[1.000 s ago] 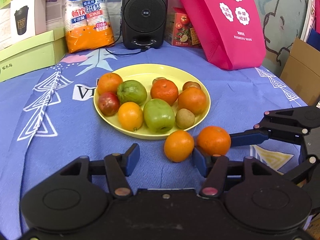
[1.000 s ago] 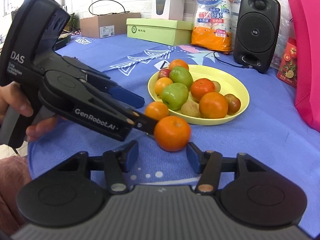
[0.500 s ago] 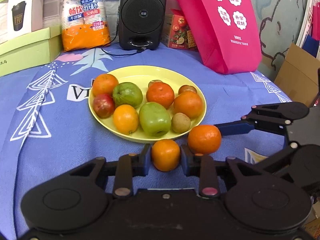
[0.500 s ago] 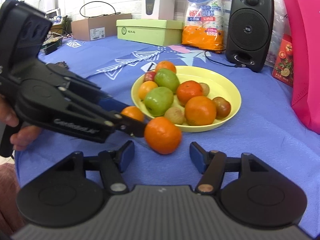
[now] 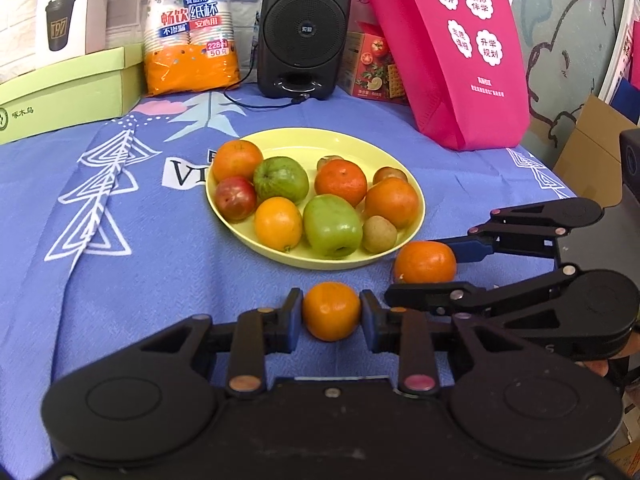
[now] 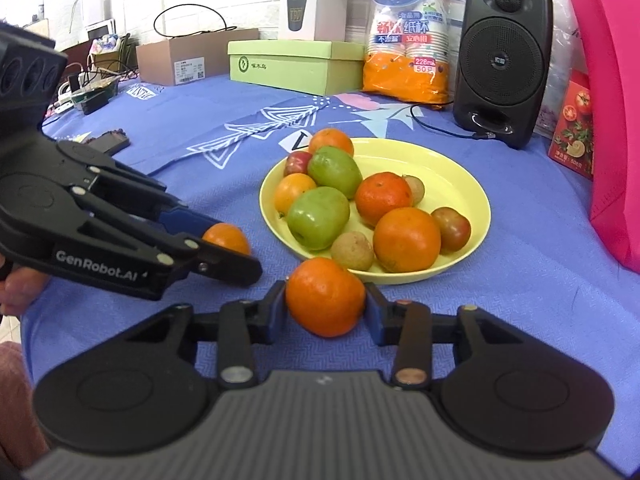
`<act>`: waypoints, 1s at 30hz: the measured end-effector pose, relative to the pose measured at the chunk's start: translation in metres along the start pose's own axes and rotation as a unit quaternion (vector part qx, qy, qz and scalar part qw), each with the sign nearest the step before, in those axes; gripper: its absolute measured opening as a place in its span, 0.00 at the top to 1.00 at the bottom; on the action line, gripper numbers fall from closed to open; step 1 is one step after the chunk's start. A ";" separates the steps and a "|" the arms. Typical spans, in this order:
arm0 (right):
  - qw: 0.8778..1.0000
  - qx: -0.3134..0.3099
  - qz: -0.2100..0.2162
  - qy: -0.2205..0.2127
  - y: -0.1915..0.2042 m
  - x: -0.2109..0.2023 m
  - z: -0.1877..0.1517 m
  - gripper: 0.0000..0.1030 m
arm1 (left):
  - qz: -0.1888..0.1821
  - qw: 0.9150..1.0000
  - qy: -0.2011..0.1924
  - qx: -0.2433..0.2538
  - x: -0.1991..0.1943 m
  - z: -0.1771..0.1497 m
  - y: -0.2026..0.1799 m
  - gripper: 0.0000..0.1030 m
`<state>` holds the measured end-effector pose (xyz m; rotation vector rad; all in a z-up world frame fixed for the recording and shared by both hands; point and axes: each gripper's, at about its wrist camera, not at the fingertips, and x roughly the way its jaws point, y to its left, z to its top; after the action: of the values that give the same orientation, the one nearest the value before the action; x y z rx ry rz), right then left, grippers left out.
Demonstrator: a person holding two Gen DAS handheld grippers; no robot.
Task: Organize fruits
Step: 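Grasp an orange with the left tool while the right tool grasps the other orange, then carry both held oranges over the yellow plate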
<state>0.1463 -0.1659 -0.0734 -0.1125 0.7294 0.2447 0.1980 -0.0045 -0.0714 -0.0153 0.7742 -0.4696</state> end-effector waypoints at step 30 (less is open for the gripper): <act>0.997 0.017 -0.046 -0.057 -0.037 -0.018 0.057 0.62 | 0.030 0.999 -0.038 0.011 0.017 0.096 0.019 0.71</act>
<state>0.1792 -0.1948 -0.0186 -0.0994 0.6134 0.1495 0.2814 -0.0094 -0.0170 0.0098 0.6938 -0.4176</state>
